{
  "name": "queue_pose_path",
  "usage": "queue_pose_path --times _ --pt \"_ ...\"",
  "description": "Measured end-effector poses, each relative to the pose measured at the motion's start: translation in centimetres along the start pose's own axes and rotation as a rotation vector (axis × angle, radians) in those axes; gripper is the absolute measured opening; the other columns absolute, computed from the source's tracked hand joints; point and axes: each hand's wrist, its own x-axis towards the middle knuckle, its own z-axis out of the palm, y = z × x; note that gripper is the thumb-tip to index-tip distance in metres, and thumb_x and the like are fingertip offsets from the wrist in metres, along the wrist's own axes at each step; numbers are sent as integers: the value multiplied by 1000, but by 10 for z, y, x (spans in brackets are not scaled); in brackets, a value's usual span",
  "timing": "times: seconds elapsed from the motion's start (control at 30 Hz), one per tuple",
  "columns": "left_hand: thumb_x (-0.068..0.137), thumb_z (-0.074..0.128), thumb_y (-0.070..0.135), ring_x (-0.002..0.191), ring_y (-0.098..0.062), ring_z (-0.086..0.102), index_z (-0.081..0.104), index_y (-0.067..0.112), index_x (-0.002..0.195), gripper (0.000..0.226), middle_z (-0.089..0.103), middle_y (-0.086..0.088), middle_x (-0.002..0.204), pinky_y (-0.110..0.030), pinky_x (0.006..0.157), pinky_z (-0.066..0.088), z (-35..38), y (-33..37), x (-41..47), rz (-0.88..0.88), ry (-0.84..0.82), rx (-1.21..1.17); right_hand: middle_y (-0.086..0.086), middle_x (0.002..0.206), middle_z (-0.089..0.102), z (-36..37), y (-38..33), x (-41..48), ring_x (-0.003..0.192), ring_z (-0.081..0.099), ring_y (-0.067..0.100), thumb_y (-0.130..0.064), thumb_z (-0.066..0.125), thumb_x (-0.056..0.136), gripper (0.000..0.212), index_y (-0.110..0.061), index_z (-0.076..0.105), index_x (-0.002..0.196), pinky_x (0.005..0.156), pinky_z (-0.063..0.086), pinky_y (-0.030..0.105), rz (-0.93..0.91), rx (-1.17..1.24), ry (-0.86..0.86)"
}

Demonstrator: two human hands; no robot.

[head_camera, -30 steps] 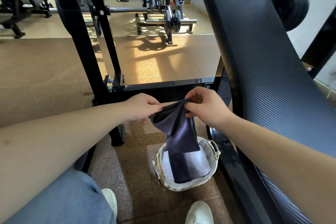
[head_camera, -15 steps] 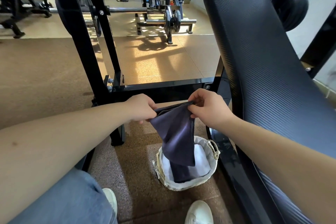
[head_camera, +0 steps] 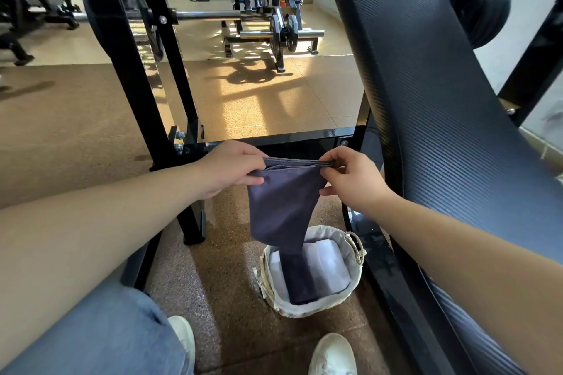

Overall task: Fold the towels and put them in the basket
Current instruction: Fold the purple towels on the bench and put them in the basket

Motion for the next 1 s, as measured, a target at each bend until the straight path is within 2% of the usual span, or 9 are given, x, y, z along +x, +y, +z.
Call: queue_pose_path --times 0.1,0.23,0.37,0.43,0.57,0.77,0.9,0.93,1.0 --pt "85 78 5 99 -15 74 74 14 116 33 75 -9 111 -21 85 58 -5 1 -2 59 -82 56 10 97 65 1 3 2 86 70 24 -10 59 96 14 -23 64 100 70 64 38 80 176 -15" --pt "76 83 1 96 -9 73 79 33 100 40 79 6 99 -17 84 56 -7 4 -6 148 -141 241 14 106 61 5 1 4 90 70 24 -13 56 100 11 -23 58 106 74 64 39 185 309 -22" --pt "82 80 10 79 -12 71 80 12 95 13 75 0 84 -28 85 56 -7 -2 1 126 -14 344 16 108 64 7 -1 4 97 70 26 -14 60 100 9 -20 58 107 72 63 34 191 330 -15" --pt "91 76 15 84 -14 75 72 2 100 17 70 -11 98 -31 88 60 -7 -6 3 60 5 227 15 105 69 5 -1 2 100 71 27 -8 66 94 15 -16 62 106 76 63 34 172 333 -48" --pt "101 62 25 95 -21 76 60 14 113 16 64 -5 124 -22 77 60 -4 -9 0 -44 -60 72 9 91 75 0 -4 1 90 71 23 7 68 83 18 -7 74 94 83 61 38 149 237 -97" --pt "89 71 -5 101 -24 74 56 4 118 34 69 -21 116 -26 80 61 -3 -7 -1 -19 -28 -115 16 110 64 6 -6 0 96 69 28 -5 64 96 12 -12 59 104 71 64 37 303 413 -29" --pt "93 67 -3 73 -13 66 49 12 86 24 53 -11 86 -25 71 62 -7 -8 3 5 68 -145 15 109 60 4 -4 3 92 69 26 -2 69 92 37 -18 45 115 69 64 36 293 444 61" --pt "96 65 1 68 -13 65 53 12 81 22 53 -9 87 -25 69 61 -7 -8 3 6 70 -106 13 103 60 3 -4 4 85 69 24 -1 68 92 35 -21 45 111 70 64 37 271 449 63" --pt "102 58 6 84 -26 72 72 15 87 22 64 -7 107 -28 65 61 -7 -8 1 -7 63 -31 12 90 56 3 -5 3 70 63 19 0 62 95 25 -22 51 94 68 63 38 214 436 28"
